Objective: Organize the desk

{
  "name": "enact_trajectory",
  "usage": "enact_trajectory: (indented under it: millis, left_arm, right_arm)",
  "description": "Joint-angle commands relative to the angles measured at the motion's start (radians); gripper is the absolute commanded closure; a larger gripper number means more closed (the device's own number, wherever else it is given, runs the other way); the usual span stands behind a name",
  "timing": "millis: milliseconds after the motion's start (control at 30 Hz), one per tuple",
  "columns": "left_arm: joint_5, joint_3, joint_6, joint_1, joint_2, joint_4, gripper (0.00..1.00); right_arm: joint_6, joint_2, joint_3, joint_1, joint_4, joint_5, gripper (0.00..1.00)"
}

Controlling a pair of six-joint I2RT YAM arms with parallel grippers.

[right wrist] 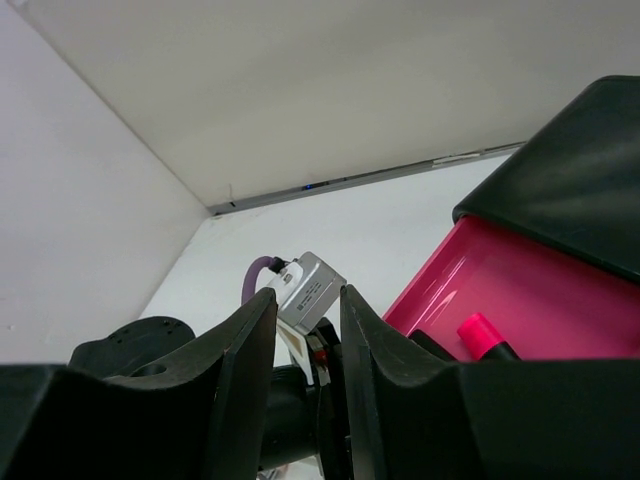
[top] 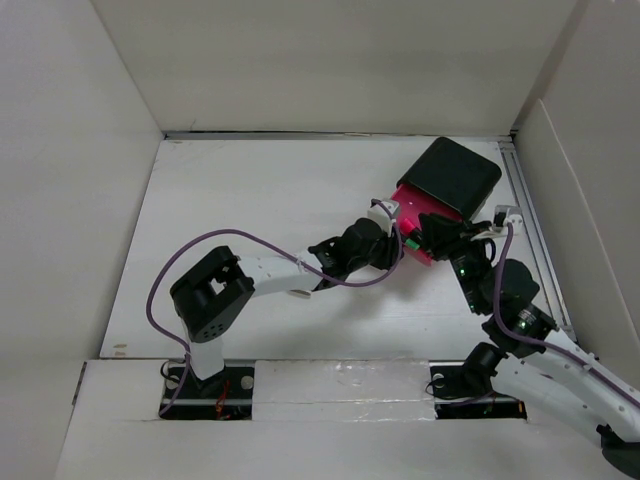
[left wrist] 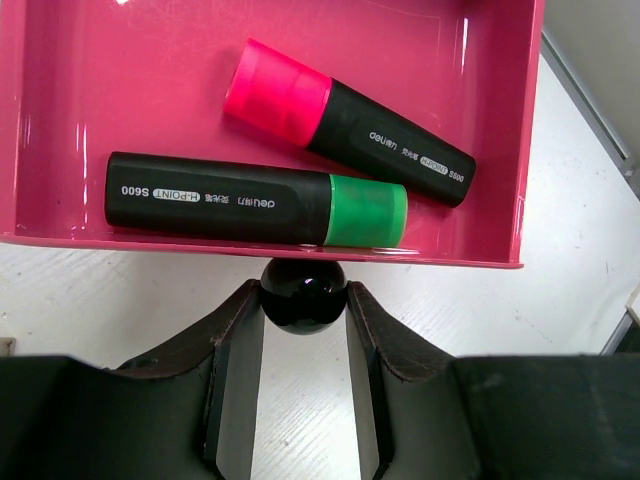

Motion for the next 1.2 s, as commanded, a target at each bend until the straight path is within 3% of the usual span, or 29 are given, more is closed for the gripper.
enact_trajectory:
  millis: [0, 500, 667, 700, 1167]
  left_arm:
    - [-0.004, 0.076, 0.017, -0.007, -0.072, 0.057, 0.91]
    - [-0.053, 0.228, 0.066, -0.007, -0.005, 0.026, 0.92]
    - [-0.045, 0.282, 0.066, 0.002, 0.055, 0.021, 0.92]
    - [-0.041, 0.297, 0.059, 0.011, 0.070, 0.023, 0.92]
    - [-0.045, 0.463, 0.060, 0.033, 0.232, 0.021, 0.92]
  right_arm:
    - [-0.005, -0.021, 0.030, -0.005, 0.040, -0.006, 0.63]
    - [-0.001, -0.066, 0.024, -0.005, 0.033, -0.006, 0.64]
    - [-0.002, -0.061, 0.030, -0.005, 0.027, -0.015, 0.79]
    - [-0.002, -0.063, 0.030, -0.005, 0.027, -0.014, 0.87]
    - [0.004, -0.057, 0.024, -0.005, 0.031, -0.010, 0.91]
